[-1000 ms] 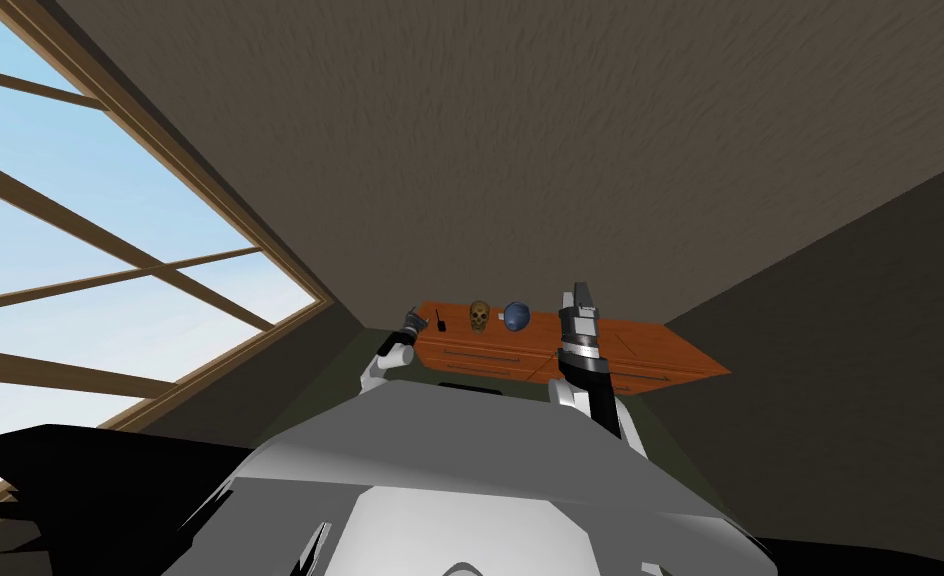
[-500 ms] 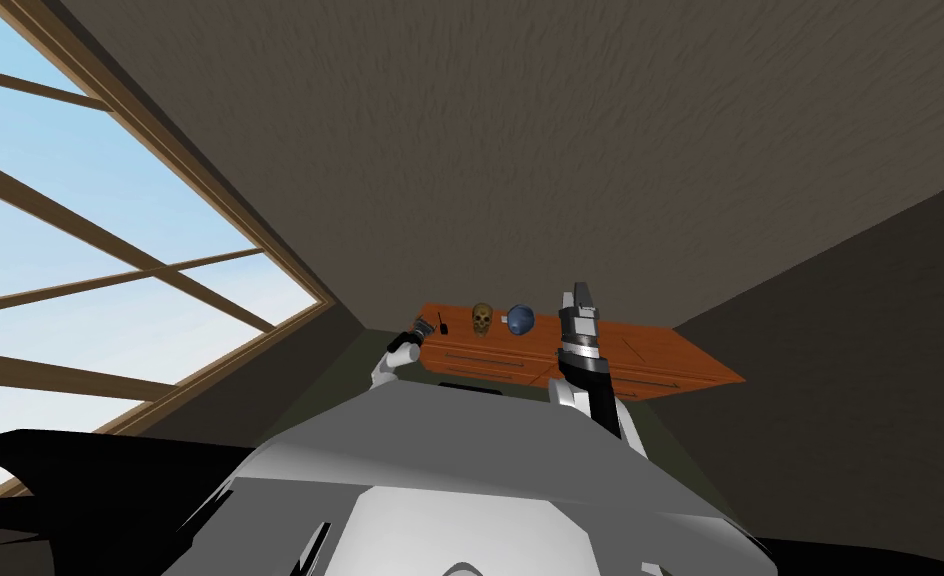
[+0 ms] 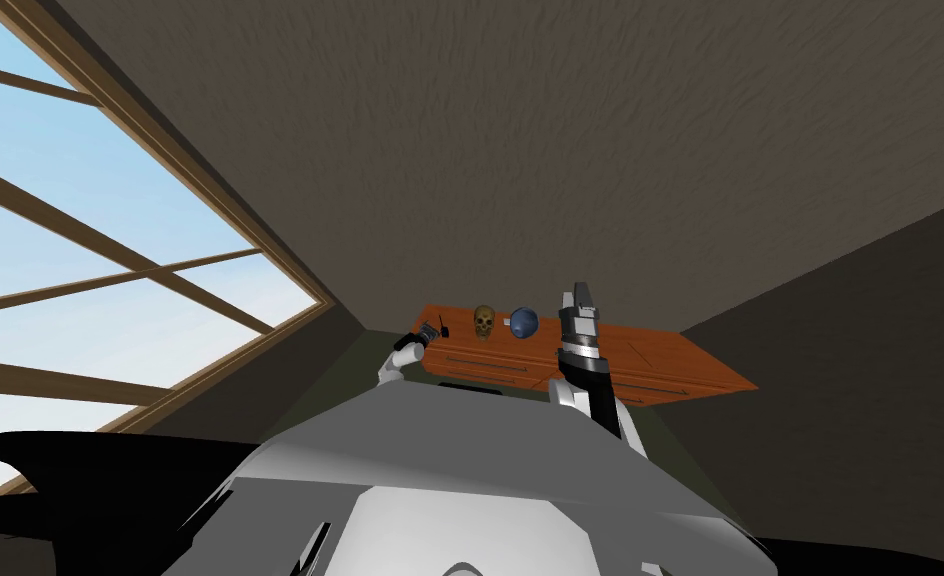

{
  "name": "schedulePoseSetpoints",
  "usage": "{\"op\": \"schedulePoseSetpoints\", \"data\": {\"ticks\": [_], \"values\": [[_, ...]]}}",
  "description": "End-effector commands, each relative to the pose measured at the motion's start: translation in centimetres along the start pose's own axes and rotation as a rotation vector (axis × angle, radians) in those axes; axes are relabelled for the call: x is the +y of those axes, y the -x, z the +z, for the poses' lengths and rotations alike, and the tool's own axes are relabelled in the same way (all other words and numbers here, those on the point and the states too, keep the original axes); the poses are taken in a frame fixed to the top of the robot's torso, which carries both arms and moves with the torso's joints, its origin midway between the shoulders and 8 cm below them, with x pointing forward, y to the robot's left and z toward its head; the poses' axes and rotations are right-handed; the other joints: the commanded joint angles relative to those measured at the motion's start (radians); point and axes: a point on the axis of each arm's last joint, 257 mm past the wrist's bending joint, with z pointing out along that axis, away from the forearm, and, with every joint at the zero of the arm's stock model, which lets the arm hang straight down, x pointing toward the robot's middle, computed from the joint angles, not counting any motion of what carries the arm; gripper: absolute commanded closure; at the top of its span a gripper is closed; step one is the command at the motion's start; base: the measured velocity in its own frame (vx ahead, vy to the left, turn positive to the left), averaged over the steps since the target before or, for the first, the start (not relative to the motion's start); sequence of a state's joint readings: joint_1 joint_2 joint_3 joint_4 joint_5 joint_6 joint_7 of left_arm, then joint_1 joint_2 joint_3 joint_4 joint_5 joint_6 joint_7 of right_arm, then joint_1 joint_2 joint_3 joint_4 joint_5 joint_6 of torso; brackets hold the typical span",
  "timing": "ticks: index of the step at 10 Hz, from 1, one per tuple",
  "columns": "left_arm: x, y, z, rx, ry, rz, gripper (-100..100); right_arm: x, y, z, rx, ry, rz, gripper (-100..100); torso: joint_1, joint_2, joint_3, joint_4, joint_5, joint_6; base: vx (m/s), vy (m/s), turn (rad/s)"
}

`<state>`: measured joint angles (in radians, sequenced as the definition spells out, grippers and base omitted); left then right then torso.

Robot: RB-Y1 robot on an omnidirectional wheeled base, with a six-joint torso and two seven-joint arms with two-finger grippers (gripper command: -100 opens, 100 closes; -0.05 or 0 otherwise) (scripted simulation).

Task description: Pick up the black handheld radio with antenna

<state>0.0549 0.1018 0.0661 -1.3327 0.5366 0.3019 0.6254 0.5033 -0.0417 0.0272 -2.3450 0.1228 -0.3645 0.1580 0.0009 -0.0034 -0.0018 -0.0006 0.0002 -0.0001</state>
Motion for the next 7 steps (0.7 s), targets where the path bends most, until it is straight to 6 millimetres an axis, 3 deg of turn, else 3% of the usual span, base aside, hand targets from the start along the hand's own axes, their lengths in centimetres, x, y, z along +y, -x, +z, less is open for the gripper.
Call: {"op": "schedulePoseSetpoints", "data": {"ticks": [1, 2, 7], "values": [[2.1, 0.6, 0.6, -0.031, 0.054, -0.054, -100, 0.0, 0.0, 0.0, 0.000, 0.000, 0.000, 0, 0.000, 0.000, 0.000, 0.000, 0.000, 0.000, 0.067, 0.030, 0.021], [2.1, 0.6, 0.6, -0.031, 0.054, -0.054, -100, 0.0, 0.0, 0.0, 0.000, 0.000, 0.000, 0, 0.001, -0.001, -0.001, 0.000, 0.000, 0.000, 0.046, 0.022, 0.005], [8.1, 0.7, 1.5, -0.088, 0.182, -0.189, -100, 0.0, 0.0, 0.0, 0.000, 0.000, 0.000, 0, 0.000, -0.001, -0.001, 0.000, 0.000, 0.000, 0.059, 0.026, 0.017]]}}
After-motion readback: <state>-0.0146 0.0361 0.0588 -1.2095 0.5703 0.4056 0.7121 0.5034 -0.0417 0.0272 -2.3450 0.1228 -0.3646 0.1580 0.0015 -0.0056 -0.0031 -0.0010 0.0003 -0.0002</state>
